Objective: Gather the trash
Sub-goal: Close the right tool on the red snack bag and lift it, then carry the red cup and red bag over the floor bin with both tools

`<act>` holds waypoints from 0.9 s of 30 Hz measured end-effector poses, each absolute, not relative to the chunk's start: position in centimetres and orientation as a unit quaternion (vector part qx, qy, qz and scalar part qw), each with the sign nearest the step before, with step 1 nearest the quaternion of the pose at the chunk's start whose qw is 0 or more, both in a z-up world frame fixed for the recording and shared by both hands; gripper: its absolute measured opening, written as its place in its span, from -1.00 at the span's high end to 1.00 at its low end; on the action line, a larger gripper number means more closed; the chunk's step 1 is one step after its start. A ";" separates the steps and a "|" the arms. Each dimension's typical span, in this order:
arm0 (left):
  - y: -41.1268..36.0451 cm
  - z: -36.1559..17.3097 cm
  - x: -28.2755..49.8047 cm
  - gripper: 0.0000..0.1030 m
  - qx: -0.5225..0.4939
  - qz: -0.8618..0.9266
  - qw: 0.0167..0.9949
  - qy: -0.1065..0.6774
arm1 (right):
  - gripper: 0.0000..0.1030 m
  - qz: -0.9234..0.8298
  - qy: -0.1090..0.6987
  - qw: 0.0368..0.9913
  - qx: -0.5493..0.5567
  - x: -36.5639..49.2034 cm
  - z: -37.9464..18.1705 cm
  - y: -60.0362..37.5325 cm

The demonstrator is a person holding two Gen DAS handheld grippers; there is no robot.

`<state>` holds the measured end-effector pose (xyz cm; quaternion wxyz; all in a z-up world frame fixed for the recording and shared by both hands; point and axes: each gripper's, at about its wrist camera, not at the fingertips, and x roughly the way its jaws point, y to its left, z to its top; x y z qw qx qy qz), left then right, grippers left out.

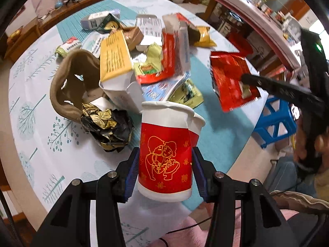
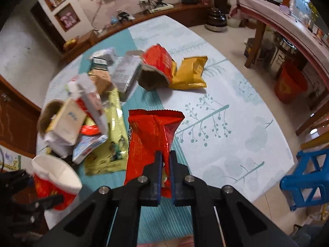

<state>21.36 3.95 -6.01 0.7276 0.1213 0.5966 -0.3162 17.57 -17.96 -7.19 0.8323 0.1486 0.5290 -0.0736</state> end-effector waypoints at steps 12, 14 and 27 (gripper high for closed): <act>-1.2 -1.9 13.8 0.08 0.064 -0.262 0.788 0.554 | 0.90 0.040 0.509 0.850 0.127 11.4 -3.1 -21.6; -2.2 -1.7 11.8 0.08 0.054 -0.251 0.794 0.551 | 0.91 0.055 0.509 0.851 0.120 10.0 -2.9 -23.0; -8.1 -6.5 -1.3 0.08 0.092 -0.202 0.762 0.609 | 0.91 0.108 0.556 0.810 0.151 0.0 -7.3 -28.9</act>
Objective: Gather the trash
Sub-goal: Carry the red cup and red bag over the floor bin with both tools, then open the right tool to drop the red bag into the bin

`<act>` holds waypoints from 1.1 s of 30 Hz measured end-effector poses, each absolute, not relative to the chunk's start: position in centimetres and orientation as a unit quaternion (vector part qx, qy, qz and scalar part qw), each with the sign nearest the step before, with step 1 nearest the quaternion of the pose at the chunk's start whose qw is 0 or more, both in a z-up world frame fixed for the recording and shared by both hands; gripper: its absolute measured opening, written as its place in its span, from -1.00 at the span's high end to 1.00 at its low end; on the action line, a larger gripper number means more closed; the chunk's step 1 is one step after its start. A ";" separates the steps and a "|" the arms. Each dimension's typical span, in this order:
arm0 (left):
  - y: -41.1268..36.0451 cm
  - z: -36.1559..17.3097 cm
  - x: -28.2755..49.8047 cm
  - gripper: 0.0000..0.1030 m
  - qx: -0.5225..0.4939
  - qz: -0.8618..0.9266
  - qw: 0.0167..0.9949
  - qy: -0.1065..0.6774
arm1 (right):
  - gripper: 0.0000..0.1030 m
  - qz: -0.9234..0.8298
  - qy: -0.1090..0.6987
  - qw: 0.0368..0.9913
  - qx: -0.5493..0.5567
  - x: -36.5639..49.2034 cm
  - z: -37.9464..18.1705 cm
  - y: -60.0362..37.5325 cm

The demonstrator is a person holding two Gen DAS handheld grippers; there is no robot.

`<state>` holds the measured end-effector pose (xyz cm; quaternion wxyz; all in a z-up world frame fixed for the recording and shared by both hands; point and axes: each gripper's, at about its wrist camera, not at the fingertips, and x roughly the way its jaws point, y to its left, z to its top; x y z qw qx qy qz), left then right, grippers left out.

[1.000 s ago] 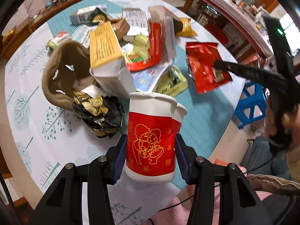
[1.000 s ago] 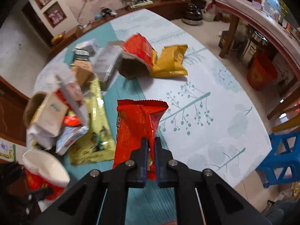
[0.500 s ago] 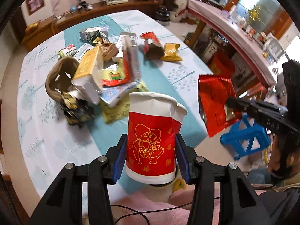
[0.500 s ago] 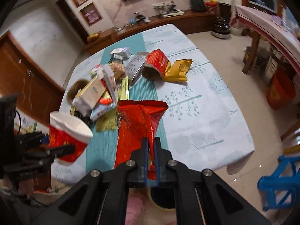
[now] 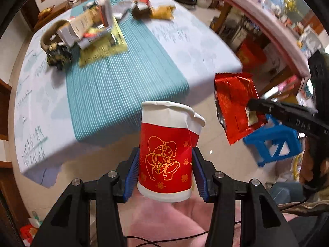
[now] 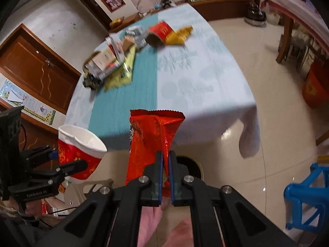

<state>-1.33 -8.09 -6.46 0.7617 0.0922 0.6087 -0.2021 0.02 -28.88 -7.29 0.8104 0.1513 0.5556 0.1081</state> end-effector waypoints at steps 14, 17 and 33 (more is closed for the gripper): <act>-9.1 -23.7 -2.8 0.08 0.085 -0.174 0.743 0.640 | 0.91 0.050 0.645 0.752 0.129 -2.7 -25.6 -26.7; -9.1 -29.2 -2.8 0.07 0.084 -0.158 0.749 0.638 | 0.91 0.050 0.661 0.740 0.114 -2.3 -31.2 -25.6; -6.4 -43.0 -1.4 -0.81 0.109 -0.109 0.743 0.652 | -0.07 0.063 0.693 0.699 0.164 -0.5 -50.6 -23.4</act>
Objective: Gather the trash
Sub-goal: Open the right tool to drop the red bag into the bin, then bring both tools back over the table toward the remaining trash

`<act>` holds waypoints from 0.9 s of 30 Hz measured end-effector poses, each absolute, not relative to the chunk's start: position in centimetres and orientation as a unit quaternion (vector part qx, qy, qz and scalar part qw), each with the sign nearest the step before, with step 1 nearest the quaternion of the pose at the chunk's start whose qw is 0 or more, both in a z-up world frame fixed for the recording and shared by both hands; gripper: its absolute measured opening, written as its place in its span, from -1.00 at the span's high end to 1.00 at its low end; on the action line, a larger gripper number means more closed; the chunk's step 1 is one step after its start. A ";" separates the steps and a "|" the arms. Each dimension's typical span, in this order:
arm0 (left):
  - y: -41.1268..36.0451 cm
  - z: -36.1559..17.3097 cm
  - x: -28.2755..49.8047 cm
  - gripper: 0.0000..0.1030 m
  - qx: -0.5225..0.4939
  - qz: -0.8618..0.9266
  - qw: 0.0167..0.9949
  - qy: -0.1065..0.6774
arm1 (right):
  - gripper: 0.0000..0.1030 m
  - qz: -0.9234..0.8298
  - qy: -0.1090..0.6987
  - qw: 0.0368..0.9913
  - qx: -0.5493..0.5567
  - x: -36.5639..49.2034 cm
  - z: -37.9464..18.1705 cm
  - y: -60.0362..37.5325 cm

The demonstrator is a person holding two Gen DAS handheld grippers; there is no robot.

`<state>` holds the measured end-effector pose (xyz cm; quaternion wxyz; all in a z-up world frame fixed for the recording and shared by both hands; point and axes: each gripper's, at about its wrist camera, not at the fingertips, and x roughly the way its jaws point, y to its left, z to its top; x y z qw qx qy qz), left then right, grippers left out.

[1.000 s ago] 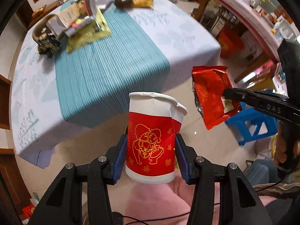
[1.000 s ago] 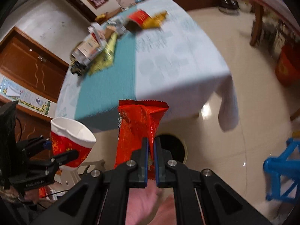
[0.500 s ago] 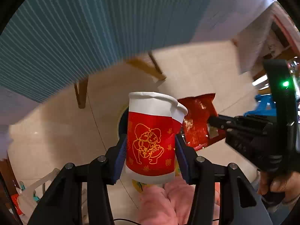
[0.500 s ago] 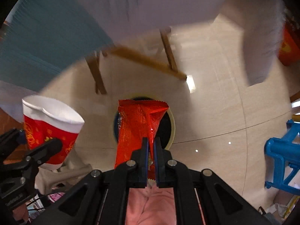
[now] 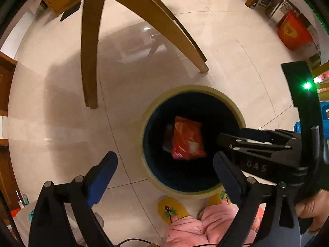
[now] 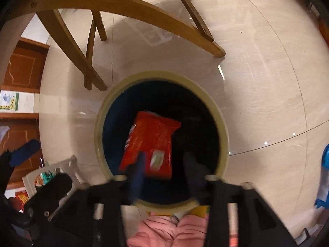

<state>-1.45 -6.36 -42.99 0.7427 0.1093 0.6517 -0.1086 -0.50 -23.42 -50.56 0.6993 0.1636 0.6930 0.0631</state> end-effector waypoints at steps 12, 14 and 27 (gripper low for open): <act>-6.4 -32.1 -2.4 -0.81 0.116 -0.105 0.774 0.614 | -0.10 0.055 0.677 0.705 0.204 -1.4 -42.2 -23.5; -6.7 -29.6 -2.7 -0.81 0.116 -0.109 0.777 0.609 | -0.10 0.050 0.674 0.706 0.211 -1.9 -40.1 -23.8; -7.6 -12.2 -4.4 -0.81 0.131 -0.158 0.810 0.550 | -0.10 0.046 0.643 0.725 0.243 -5.3 -25.0 -25.2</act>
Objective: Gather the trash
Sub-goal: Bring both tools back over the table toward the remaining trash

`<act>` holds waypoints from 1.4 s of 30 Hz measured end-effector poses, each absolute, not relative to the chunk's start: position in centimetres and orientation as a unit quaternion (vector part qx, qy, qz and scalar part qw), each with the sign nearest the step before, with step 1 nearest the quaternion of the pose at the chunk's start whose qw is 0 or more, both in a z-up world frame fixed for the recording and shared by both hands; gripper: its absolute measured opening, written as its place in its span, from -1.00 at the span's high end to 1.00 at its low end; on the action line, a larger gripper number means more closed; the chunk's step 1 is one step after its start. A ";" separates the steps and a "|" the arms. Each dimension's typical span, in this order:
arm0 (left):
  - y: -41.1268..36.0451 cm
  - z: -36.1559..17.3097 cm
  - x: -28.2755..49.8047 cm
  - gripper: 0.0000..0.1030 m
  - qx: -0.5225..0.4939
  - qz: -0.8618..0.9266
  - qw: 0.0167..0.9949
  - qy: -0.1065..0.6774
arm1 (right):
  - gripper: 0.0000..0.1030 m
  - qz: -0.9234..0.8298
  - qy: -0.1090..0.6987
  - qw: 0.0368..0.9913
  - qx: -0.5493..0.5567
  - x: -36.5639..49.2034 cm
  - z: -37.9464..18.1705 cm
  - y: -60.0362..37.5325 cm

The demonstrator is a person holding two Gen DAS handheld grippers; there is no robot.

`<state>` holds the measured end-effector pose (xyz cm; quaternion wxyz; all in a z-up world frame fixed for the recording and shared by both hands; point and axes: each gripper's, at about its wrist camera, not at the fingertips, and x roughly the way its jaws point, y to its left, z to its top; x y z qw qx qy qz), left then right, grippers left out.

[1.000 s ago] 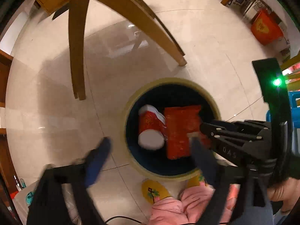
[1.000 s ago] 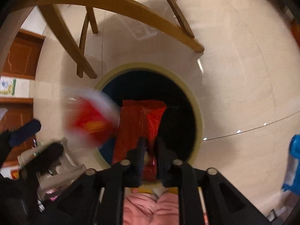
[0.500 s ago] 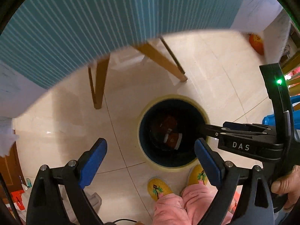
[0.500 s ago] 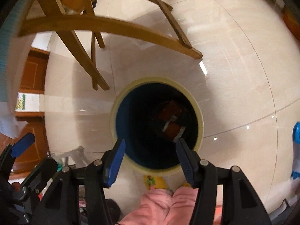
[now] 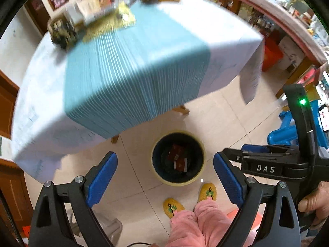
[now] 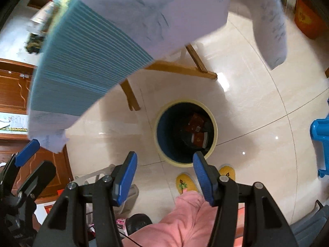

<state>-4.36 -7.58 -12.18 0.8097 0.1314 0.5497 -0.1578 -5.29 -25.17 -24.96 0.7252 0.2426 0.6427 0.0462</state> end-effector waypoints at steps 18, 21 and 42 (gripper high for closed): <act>-6.2 4.7 -3.8 -0.81 0.089 -0.201 0.862 0.458 | -0.11 0.039 0.541 0.812 0.214 -6.9 -5.3 -24.5; -6.2 6.7 -3.6 -0.81 0.092 -0.205 0.872 0.434 | -0.11 0.030 0.513 0.833 0.203 -6.2 -2.6 -24.4; -7.3 9.8 5.5 -0.73 0.107 -0.205 0.882 0.411 | -0.11 -0.012 0.434 0.892 0.122 2.2 4.9 -24.1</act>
